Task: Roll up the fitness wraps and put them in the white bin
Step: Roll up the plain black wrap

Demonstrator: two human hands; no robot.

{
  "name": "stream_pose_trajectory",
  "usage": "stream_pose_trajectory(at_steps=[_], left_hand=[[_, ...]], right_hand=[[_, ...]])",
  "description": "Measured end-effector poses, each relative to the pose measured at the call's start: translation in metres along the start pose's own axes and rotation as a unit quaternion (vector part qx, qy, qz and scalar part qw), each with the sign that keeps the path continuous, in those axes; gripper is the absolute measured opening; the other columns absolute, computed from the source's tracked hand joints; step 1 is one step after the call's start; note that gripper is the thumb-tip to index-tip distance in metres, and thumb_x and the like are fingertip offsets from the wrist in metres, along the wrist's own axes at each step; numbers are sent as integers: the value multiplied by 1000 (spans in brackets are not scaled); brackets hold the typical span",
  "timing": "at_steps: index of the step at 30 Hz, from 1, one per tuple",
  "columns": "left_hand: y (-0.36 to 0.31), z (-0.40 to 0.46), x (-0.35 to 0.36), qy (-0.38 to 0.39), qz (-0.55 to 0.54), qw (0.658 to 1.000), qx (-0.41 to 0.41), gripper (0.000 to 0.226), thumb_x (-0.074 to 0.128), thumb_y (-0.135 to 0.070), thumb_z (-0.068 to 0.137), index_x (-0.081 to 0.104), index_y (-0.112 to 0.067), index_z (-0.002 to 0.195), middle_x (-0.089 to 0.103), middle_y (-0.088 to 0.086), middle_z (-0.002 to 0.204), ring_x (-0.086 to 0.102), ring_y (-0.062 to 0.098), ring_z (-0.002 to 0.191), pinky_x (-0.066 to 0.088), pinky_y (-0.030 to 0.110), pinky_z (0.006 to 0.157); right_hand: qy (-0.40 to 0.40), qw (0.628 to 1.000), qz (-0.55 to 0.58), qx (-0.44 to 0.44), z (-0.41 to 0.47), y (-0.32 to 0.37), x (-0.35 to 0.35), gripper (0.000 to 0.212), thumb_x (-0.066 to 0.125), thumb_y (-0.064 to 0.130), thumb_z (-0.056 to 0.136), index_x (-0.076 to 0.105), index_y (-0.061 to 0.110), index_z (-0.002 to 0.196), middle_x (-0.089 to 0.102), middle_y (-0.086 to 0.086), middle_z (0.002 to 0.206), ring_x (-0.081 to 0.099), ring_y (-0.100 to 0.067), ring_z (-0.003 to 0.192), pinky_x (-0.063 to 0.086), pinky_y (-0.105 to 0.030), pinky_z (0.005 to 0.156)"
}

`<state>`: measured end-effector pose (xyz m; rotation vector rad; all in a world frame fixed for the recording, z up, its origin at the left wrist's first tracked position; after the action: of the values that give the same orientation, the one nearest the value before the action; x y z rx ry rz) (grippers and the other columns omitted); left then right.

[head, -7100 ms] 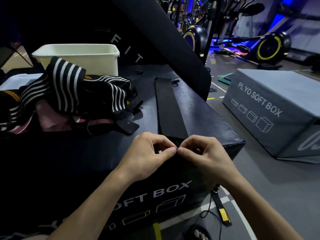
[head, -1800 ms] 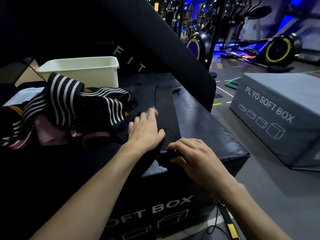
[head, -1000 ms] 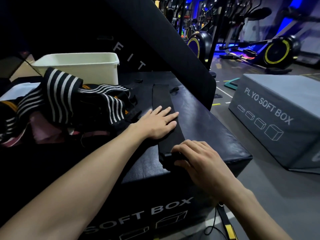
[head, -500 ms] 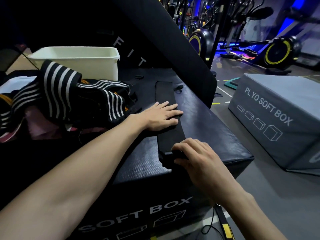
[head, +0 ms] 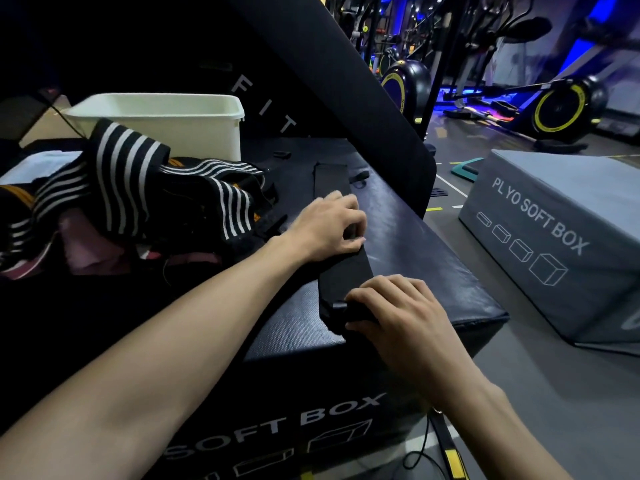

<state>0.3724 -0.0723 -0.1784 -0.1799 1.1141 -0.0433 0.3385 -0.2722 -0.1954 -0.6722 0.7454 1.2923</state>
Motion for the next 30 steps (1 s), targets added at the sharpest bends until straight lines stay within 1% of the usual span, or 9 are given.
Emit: stream_pose_trajectory(at_steps=[4,6,8,10,16,19,21,25,30], left_hand=[[-1,-9,-8,28,-25,999,-22,28,64,-55,94,75,-31,104,68,-12,111,59,13,105,50,41,92],[-3,-21,-13,81,-22,996,-9,42,57,-65,94,72,-37,121,65,-14,133,57,11,124,45,37,106],[-3,-36,-8,169,-20,985,-13,59,49,-67,96,52,-37,147,41,-14,160,32,9,150,27,33,122],[-1,-46,-1,207,-19,978,-20,70,43,-68,98,33,-34,159,21,-14,169,11,9,157,12,38,128],[1,-47,3,199,-22,980,-15,71,39,-68,99,27,-35,161,15,-13,170,6,11,158,8,44,129],[1,-47,3,191,-24,981,-14,69,39,-66,99,29,-36,160,16,-14,170,7,10,158,8,42,129],[2,-47,3,188,-24,982,-18,68,39,-67,99,29,-38,160,16,-15,169,7,9,157,9,41,129],[2,-47,2,188,-26,982,-20,66,40,-66,100,28,-40,159,16,-17,169,7,8,157,10,38,128],[4,-46,4,194,-22,981,-16,63,40,-61,102,27,-38,160,16,-15,170,8,10,157,11,39,128]], right_hand=[[20,999,29,14,5,-1,2,28,53,42,95,66,19,104,64,5,96,63,-22,84,52,-40,78],[40,998,51,28,7,-2,2,30,51,44,96,66,20,104,63,6,96,62,-21,85,50,-40,80],[57,995,63,44,8,-4,0,33,48,46,95,67,20,103,63,6,96,61,-20,87,47,-38,82],[77,992,75,59,7,-3,0,35,46,48,95,67,21,102,62,8,97,59,-18,89,41,-34,84],[123,977,123,127,14,-9,2,41,40,59,97,68,29,104,50,15,102,35,-13,104,24,-33,86],[183,957,144,170,23,-14,6,28,45,47,105,68,31,105,42,11,105,30,-13,108,25,-35,91],[214,949,143,182,28,-15,10,31,41,44,106,67,27,102,43,9,103,32,-15,108,29,-40,95],[172,952,162,197,30,-15,17,30,42,39,106,61,28,86,50,8,89,38,-17,99,35,-48,97],[75,957,191,207,35,-15,13,10,60,34,100,70,34,100,63,11,83,45,-15,97,38,-46,93]])
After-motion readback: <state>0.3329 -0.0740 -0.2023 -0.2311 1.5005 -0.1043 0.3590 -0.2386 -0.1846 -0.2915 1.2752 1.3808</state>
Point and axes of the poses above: each hand's wrist, its own z-axis towards the middle knuckle, its own x-axis out of the palm, y = z × x, the point moved 5 cm from there along z, towards the middle knuckle
